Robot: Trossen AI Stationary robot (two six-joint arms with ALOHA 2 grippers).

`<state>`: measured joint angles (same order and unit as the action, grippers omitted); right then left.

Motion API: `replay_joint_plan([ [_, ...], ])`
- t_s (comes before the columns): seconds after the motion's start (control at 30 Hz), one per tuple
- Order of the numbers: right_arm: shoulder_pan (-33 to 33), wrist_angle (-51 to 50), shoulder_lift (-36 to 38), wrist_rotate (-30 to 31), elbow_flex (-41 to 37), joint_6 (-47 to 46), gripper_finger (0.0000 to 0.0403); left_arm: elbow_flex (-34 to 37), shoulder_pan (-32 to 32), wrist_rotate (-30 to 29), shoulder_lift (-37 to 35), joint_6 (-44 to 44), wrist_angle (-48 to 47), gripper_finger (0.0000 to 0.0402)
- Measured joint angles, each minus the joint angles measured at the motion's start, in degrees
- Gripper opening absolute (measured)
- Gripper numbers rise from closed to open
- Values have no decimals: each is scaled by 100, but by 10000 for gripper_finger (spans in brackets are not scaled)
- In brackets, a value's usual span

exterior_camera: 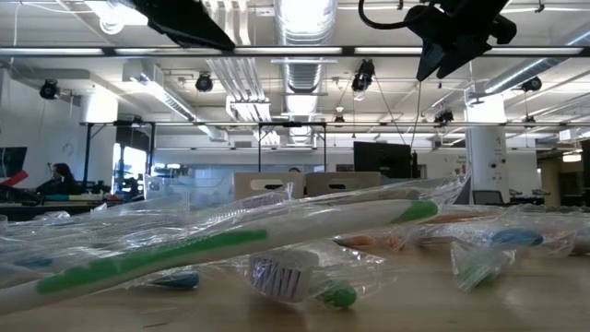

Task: Pick & Place Toothbrushes
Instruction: Put the blue toothbrush into the transparent black bin

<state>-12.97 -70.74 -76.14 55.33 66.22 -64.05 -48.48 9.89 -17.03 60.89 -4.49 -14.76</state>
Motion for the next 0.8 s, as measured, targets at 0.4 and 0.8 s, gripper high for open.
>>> replay_joint_plan([
  [0.4, 2, 86, -2, 0, 0, 2, 224, 1583, 59, 19, -1174, 153, 1662, 147],
  [0.8, 2, 111, -2, 0, 0, 4, 262, 3013, 62, 18, -2331, -635, 3836, 147],
])
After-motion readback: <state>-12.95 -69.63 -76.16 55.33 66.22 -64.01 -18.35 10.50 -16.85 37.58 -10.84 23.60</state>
